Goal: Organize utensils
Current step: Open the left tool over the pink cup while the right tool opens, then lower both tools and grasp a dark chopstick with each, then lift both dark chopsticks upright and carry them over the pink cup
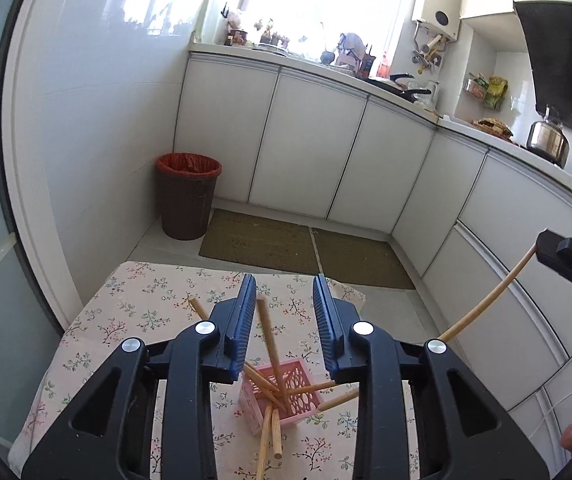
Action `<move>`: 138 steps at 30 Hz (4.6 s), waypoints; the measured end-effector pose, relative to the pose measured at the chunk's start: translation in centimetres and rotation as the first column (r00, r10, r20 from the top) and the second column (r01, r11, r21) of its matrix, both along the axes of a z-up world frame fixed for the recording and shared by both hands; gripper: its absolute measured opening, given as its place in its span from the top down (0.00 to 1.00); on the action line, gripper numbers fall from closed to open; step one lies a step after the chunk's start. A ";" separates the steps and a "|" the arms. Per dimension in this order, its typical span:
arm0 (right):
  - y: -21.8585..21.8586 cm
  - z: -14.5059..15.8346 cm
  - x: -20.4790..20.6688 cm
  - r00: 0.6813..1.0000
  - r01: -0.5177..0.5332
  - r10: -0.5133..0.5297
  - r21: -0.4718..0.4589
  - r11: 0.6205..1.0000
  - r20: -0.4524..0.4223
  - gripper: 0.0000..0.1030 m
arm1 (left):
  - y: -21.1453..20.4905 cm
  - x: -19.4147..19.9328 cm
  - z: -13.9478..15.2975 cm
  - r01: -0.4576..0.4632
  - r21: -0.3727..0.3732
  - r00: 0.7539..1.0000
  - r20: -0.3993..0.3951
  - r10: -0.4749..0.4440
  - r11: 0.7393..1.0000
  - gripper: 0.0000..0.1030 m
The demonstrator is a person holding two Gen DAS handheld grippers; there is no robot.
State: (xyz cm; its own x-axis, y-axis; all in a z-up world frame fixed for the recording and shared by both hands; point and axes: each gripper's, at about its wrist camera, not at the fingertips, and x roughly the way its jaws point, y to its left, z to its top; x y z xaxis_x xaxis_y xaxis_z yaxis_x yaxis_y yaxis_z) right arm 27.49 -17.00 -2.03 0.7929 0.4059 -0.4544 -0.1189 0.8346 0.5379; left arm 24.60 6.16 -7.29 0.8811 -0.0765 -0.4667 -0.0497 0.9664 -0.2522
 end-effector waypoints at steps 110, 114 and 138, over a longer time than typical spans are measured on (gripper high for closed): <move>4.4 -28.0 -7.5 0.765 -0.128 -0.062 -0.245 0.961 -0.642 0.07 | -1.0 -6.6 -16.3 0.197 0.116 0.790 -0.607 -0.087 0.974 0.96; 8.3 -28.8 -6.6 0.752 -0.201 -0.040 -0.287 0.937 -0.658 0.12 | -0.2 -7.4 -13.1 0.164 0.117 0.845 -0.529 -0.078 0.979 0.96; 0.8 -19.2 -10.3 0.893 -0.046 -0.001 -0.092 0.995 -0.450 0.96 | -0.7 -11.4 -4.5 0.198 0.072 0.945 -0.279 -0.170 0.978 0.96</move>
State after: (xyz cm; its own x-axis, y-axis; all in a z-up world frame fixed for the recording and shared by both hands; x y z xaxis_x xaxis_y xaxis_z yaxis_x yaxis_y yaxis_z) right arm 17.16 -16.23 -21.22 0.4858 0.3565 -0.7981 0.0968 0.8855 0.4544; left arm 13.20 5.42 -11.81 0.6959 -0.1673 -0.6984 0.0783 0.9844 -0.1578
